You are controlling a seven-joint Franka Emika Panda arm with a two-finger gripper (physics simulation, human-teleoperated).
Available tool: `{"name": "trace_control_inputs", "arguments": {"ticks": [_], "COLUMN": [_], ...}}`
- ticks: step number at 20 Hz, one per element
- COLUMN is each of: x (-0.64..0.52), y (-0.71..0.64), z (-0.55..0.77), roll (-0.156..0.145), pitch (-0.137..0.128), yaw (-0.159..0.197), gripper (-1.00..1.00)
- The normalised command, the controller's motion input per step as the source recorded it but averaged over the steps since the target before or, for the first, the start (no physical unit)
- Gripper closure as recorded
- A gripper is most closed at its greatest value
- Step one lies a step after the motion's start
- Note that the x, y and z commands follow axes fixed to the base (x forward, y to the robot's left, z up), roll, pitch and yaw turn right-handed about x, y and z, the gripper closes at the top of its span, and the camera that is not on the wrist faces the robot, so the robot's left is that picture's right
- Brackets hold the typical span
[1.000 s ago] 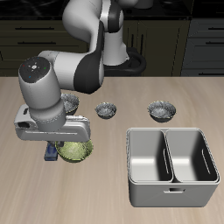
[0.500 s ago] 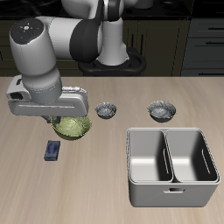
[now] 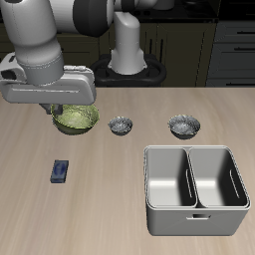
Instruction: Place the green bowl in the right side of the drainer
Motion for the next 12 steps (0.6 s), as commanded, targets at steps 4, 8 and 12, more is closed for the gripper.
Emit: {"name": "trace_control_inputs", "arguments": {"ticks": [4, 8, 12], "x": [-0.15, -0.08, 0.04], "y": [0.05, -0.01, 0.13], "z": [0.31, 0.21, 0.11], "roll": [0.008, -0.012, 0.005], "pitch": [-0.050, -0.032, -0.011], "yaw": [0.012, 0.002, -0.003], "gripper": [1.00, 1.00, 1.00]}}
